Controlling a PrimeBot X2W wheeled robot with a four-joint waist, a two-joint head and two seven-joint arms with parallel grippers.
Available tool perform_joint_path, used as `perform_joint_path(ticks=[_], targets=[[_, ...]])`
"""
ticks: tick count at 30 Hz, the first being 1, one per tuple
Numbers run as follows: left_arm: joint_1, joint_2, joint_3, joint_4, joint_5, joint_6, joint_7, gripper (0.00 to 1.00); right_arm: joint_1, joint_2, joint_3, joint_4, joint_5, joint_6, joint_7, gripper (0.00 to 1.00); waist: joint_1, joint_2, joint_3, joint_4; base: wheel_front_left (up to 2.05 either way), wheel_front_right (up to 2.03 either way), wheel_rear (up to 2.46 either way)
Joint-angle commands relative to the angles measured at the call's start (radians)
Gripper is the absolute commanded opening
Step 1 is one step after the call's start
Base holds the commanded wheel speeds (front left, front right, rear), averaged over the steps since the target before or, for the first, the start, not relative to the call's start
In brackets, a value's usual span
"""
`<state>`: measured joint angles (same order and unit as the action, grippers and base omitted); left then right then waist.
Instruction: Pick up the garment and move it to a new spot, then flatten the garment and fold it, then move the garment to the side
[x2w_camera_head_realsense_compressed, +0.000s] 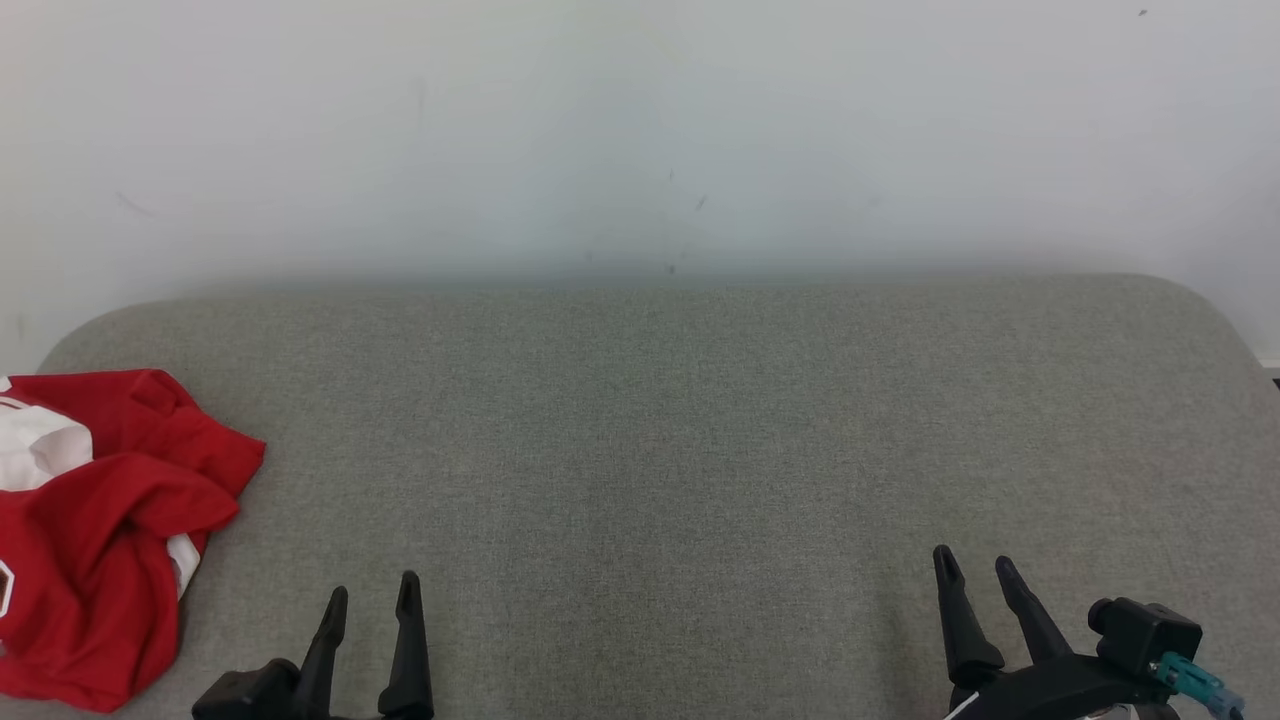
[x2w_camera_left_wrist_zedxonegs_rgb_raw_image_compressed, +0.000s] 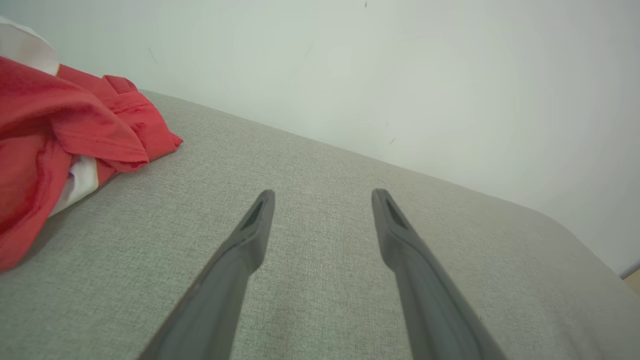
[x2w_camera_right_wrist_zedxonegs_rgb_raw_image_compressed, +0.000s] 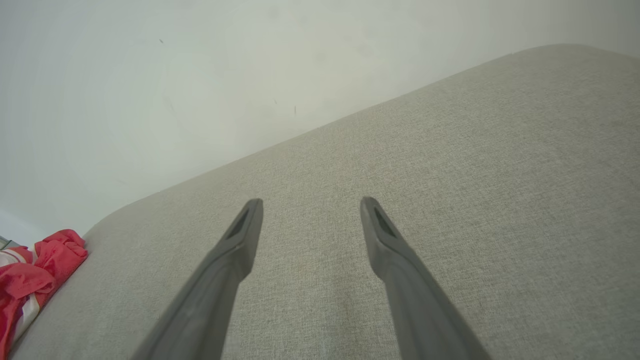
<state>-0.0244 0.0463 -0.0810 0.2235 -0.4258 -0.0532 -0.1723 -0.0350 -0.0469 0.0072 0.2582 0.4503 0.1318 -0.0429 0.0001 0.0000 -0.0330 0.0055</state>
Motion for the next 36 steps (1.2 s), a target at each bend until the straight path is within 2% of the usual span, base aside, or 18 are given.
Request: perform_joint_path(ticks=[1, 36], targets=[[0.000, 0.005, -0.002, 0.000, 0.020, -0.003, -0.008, 1.00, 0.004, -0.004, 0.002, -0.009, -0.022, -0.001, 0.002, 1.00, -0.0001, 0.0000, -0.001, 0.000, 0.00, 0.00, 0.00], [0.024, 0.006, -0.035, 0.028, 0.259, 0.017, -0.087, 1.00, 0.012, -0.005, 0.009, 0.022, -0.271, -0.002, -0.026, 1.00, -0.0001, 0.0000, -0.021, 0.004, 0.00, 0.00, 0.00]])
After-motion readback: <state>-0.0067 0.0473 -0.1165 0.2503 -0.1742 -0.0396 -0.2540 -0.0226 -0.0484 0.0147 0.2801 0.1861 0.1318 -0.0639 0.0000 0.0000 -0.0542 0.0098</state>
